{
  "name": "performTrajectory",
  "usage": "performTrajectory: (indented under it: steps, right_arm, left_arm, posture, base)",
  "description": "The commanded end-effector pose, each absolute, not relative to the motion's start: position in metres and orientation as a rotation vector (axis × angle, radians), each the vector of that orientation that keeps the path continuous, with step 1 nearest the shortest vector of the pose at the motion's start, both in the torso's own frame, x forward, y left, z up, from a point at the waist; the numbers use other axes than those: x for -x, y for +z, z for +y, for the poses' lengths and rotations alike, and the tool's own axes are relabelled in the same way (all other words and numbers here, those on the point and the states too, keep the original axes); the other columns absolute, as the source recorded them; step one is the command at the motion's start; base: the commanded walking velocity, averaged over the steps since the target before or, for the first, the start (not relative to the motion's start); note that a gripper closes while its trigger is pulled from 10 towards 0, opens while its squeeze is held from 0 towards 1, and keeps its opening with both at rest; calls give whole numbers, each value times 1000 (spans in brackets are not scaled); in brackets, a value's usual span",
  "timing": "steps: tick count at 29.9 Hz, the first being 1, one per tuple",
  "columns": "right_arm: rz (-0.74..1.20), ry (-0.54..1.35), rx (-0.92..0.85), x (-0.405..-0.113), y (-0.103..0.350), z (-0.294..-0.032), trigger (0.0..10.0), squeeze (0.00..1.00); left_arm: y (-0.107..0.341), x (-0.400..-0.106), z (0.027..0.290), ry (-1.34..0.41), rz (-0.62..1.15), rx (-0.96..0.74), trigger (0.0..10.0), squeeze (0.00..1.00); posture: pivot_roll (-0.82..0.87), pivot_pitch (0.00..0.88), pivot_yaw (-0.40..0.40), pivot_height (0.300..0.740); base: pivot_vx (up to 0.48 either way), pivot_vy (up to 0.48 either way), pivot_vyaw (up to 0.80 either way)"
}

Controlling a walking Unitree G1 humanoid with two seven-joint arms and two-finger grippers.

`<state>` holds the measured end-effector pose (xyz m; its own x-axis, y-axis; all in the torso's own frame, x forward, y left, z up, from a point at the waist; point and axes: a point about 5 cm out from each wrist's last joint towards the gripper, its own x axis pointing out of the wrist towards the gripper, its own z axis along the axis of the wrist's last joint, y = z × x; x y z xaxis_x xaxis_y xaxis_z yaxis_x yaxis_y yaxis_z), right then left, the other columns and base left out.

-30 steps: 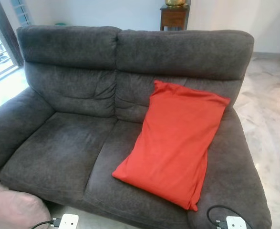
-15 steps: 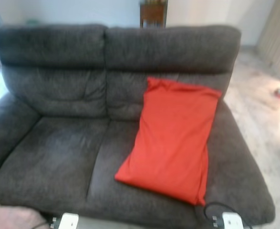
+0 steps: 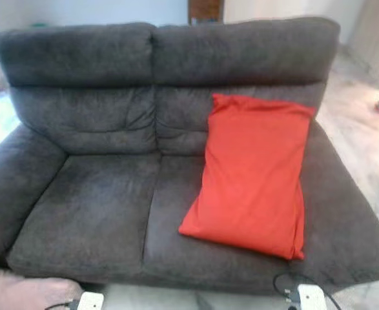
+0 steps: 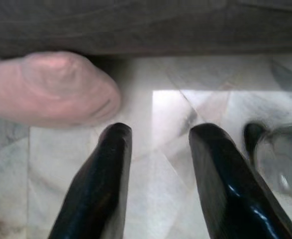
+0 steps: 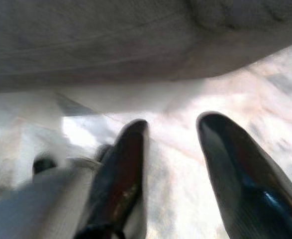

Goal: Move the pillow to the sofa from floor

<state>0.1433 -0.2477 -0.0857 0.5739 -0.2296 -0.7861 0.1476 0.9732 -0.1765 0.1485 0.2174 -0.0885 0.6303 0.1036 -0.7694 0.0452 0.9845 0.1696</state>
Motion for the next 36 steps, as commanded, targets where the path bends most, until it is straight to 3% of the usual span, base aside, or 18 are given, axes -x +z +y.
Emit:
performTrajectory:
  steps: [1,4,16,22,36]
  right_arm:
    - [913,-196,78,-149,-85,-240,10000,0]
    - [909,-199,63,-149,-85,-239,10000,0]
    - [910,-173,54,-150,-86,-235,10000,0]
    - [904,-168,39,-150,-86,-233,10000,0]
    - [922,-178,7,-148,-88,-233,10000,0]
  left_arm:
    - [-89,-144,227,58,916,-194,10000,0]
    - [-89,-144,229,61,925,-196,10000,0]
    - [-88,-145,230,61,921,-196,10000,0]
    - [-88,-145,230,62,921,-195,10000,0]
    - [-89,-143,228,62,924,-192,10000,0]
  posture:
    - [-58,76,78,740]
    - [-57,78,79,740]
    - [-55,83,79,740]
    - [-54,82,79,740]
    - [-53,82,78,740]
  base:
    - [0,345,800]
    - [0,347,738]
    - [0,345,0]
    - [0,345,800]
    - [0,347,0]
